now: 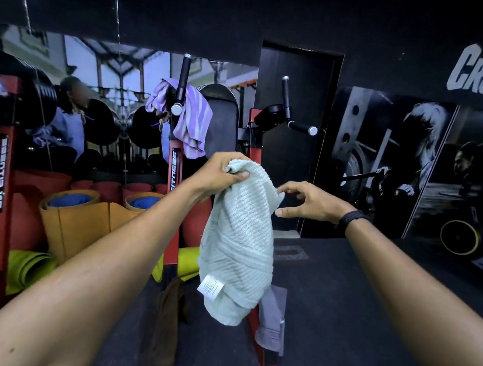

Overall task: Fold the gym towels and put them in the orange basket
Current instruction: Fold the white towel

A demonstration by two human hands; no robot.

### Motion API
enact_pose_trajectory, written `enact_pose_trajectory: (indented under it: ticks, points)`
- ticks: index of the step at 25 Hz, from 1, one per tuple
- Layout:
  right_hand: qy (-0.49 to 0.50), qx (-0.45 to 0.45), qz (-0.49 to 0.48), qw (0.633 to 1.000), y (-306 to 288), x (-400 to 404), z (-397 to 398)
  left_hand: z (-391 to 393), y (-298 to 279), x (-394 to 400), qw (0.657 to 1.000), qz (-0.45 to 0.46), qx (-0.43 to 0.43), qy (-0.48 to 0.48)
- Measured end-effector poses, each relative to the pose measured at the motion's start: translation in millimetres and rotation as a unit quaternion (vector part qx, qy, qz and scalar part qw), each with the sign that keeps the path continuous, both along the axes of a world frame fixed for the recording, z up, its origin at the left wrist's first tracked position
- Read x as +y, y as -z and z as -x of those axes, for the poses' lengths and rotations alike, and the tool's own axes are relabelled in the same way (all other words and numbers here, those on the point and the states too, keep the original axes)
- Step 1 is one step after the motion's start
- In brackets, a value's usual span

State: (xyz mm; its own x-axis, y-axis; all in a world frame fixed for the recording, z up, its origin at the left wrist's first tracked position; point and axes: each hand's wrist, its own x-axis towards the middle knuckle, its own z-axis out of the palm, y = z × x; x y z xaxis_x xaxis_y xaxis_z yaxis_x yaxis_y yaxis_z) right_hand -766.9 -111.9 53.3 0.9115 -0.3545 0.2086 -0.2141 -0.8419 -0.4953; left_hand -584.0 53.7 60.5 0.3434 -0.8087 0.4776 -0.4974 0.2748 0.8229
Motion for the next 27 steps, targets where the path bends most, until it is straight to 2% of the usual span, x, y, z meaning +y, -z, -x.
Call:
enact_pose_trajectory:
  ticks: [3,5,7,8,10,13,16,19,20,21,23,24,25,27]
  points:
    - [-0.011,-0.018,0.018,1.000,-1.9,6.7,-0.6,1.9,-3.1,9.0,0.999,-0.005,0.016,0.048]
    - [-0.016,0.001,0.042,0.999,-1.9,7.5,-7.0,3.0,-5.9,14.5,0.998,-0.013,0.008,0.065]
    - [-0.006,0.026,0.093,0.995,-3.3,3.0,-6.0,-5.4,-5.2,18.1,0.999,-0.013,-0.016,0.029]
    - [0.002,0.013,0.083,0.996,-4.1,-2.4,-3.7,-12.5,-3.3,19.8,1.000,-0.006,-0.029,-0.009]
    - [0.011,-0.066,0.017,0.998,-7.3,-7.6,0.1,-24.3,3.4,21.3,0.995,0.012,-0.032,-0.095]
    - [0.011,-0.197,-0.064,0.978,-10.7,-4.5,-3.9,-27.7,7.8,17.3,0.979,0.020,-0.017,-0.203]
    - [0.015,-0.281,-0.090,0.955,-12.8,4.0,-9.4,-29.4,3.9,14.1,0.971,0.021,-0.015,-0.236]
    - [0.013,-0.345,-0.203,0.917,-18.3,13.9,-7.1,-26.6,-2.4,14.3,0.975,0.056,0.051,-0.208]
    - [-0.014,-0.318,-0.260,0.912,-19.3,15.9,-5.3,-22.9,-4.3,14.4,0.974,0.077,0.087,-0.196]
    - [-0.037,-0.245,-0.299,0.922,-18.2,17.2,-3.1,-19.4,-6.1,14.3,0.971,0.096,0.122,-0.180]
    - [-0.044,-0.068,-0.300,0.951,-7.4,17.9,0.5,-22.0,-5.3,12.5,0.965,0.108,0.171,-0.168]
    - [-0.034,-0.028,-0.278,0.960,0.6,16.7,0.0,-25.9,-3.4,11.5,0.963,0.107,0.184,-0.166]
    - [-0.030,-0.030,-0.266,0.963,7.1,16.8,-0.9,-29.1,-1.8,12.9,0.961,0.110,0.200,-0.158]
    - [-0.038,-0.098,-0.280,0.954,12.0,17.7,-4.8,-30.1,-0.7,20.1,0.958,0.122,0.234,-0.116]
